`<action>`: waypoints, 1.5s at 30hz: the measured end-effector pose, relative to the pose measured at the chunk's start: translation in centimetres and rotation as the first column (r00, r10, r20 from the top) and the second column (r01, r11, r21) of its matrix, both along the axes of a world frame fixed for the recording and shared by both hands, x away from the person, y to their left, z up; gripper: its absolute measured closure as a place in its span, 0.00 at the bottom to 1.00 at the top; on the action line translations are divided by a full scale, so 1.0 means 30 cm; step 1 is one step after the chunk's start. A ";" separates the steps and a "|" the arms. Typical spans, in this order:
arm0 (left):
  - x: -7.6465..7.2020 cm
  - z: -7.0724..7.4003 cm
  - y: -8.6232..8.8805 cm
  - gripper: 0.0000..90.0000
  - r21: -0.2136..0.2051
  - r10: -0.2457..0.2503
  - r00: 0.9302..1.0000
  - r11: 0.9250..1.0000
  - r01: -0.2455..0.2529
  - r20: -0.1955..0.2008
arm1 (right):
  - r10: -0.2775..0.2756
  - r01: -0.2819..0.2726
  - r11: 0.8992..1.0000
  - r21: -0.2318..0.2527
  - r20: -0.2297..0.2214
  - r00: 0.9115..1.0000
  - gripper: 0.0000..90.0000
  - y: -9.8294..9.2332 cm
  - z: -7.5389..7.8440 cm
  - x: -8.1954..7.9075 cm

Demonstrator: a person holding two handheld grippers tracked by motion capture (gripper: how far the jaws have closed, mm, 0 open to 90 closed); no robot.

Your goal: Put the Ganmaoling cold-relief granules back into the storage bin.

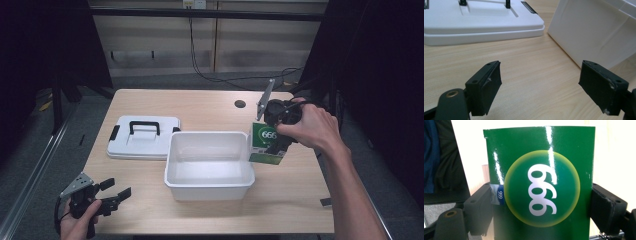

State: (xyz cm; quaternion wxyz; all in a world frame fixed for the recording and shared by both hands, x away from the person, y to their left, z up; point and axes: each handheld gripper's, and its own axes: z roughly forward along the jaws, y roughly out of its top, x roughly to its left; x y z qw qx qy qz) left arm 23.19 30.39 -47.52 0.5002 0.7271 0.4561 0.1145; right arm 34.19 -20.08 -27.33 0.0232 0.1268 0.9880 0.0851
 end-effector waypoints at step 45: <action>-0.002 0.002 0.002 0.19 -0.003 0.002 1.000 1.000 -0.002 0.002 | 0.116 -0.115 0.993 0.034 -0.025 0.993 0.18 0.282 -0.139 0.071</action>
